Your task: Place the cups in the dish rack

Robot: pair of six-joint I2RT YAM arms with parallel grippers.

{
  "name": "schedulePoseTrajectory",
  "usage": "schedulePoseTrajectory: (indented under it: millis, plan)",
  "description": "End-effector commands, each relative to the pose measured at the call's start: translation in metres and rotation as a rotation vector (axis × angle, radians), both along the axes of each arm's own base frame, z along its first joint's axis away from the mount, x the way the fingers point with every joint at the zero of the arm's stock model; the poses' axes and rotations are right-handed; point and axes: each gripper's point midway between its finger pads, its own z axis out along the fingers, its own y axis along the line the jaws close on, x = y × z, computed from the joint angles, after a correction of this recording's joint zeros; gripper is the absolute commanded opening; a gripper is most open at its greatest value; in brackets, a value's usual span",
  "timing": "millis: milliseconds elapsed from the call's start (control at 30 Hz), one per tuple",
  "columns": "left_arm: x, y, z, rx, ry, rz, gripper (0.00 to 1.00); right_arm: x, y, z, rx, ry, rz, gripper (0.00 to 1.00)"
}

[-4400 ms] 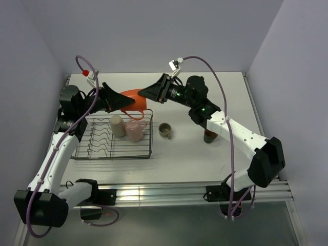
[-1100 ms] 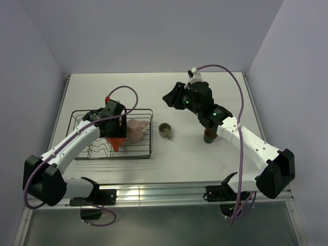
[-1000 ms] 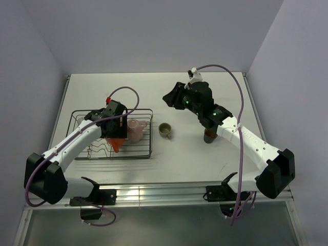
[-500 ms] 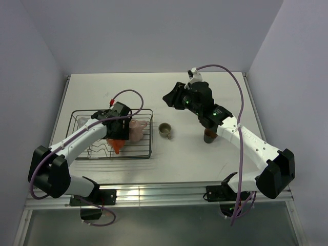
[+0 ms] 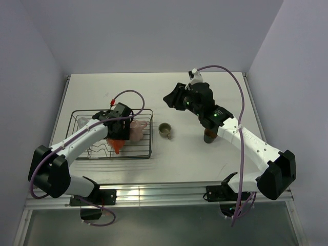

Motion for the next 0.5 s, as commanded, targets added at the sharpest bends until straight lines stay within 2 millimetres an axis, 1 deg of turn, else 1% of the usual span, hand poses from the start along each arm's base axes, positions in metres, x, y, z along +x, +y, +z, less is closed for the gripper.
schedulePoseTrajectory:
  millis: [0,133,467]
  plan:
    - [0.0076,0.0005,0.0075,0.013,-0.055,0.011,0.78,-0.0001,-0.0069,0.0210,0.028,-0.064,-0.013,0.47]
    - [0.0072,-0.0015,0.0088,0.003,-0.060,0.006,0.81,-0.0012,-0.0076,0.0199,0.028,-0.062,-0.013,0.47]
    - [0.0062,-0.0090,0.0046,-0.026,-0.040,-0.019,0.83,-0.0011,-0.0099,0.0181,0.020,-0.060,-0.018,0.47]
